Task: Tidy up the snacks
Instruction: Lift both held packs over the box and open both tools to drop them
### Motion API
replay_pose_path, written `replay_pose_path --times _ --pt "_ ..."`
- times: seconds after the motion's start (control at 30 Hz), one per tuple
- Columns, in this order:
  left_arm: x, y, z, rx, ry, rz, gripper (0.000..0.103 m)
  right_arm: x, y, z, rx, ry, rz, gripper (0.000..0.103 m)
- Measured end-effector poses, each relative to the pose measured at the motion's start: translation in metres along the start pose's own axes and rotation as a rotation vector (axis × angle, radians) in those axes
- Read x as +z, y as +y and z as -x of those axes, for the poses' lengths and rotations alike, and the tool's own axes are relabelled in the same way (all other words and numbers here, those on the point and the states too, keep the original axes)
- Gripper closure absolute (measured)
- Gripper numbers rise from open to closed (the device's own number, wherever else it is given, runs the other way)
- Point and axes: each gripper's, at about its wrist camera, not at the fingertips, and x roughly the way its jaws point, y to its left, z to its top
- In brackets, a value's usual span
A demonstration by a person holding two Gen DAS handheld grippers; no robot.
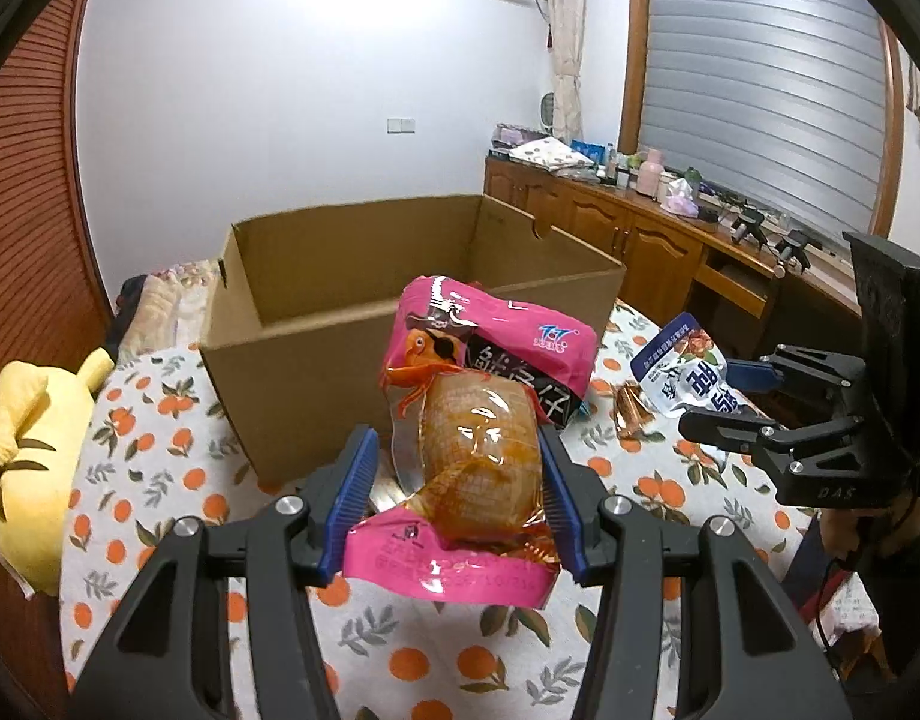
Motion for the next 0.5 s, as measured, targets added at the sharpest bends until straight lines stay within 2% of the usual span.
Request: replay_pose_path --times 0.5 --pt "0.040 0.024 -0.001 0.046 -0.053 -0.024 0.051 0.057 0.011 -0.010 0.008 -0.067 0.079 0.048"
